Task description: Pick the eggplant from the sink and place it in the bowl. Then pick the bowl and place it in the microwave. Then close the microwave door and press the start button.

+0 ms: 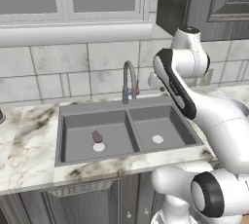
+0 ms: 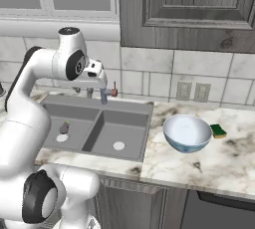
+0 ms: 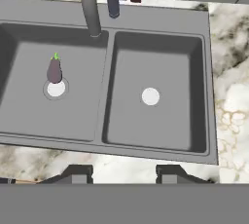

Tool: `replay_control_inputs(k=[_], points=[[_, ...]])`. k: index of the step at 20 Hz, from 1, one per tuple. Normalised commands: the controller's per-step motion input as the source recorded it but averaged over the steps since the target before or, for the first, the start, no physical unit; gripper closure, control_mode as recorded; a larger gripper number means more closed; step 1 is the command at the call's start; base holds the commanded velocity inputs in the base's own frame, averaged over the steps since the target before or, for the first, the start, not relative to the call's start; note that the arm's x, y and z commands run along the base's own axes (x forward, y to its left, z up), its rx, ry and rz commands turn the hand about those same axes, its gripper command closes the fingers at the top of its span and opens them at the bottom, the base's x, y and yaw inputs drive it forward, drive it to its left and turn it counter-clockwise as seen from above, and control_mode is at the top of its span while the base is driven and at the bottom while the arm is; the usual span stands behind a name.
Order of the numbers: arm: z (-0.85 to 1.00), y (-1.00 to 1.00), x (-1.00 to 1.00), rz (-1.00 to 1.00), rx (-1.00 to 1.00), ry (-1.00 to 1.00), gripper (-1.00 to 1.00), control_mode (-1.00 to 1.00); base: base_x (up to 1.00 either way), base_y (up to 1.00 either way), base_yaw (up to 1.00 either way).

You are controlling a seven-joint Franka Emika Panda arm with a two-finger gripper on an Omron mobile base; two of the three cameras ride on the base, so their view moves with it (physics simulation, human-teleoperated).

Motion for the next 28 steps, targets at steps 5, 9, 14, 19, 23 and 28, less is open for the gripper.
replay_control_inputs(k=[5,9,14,19,23,28], points=[[-0.22,0.53,-0.25,-0.08,-0.15,0.10,-1.00,-1.00,0.00,0.00,0.00],[-0.68,0.98,-0.41,-0.03,-0.10,0.21,-1.00,-1.00,0.00,0.00,0.00],[-0.79,0.91,-0.20,0.00,0.00,0.20,-1.00,-1.00,0.00,0.00,0.00],[-0.44,0.89,0.11,0.00,0.00,0.25,-1.00,-1.00,0.00,0.00,0.00],[-0.29,0.39,0.52,0.00,0.00,0.15,-1.00,-1.00,0.00,0.00,0.00],[-0.50,0.15,0.56,-0.04,0.00,0.01,-1.00,-1.00,0.00,0.00,0.00]])
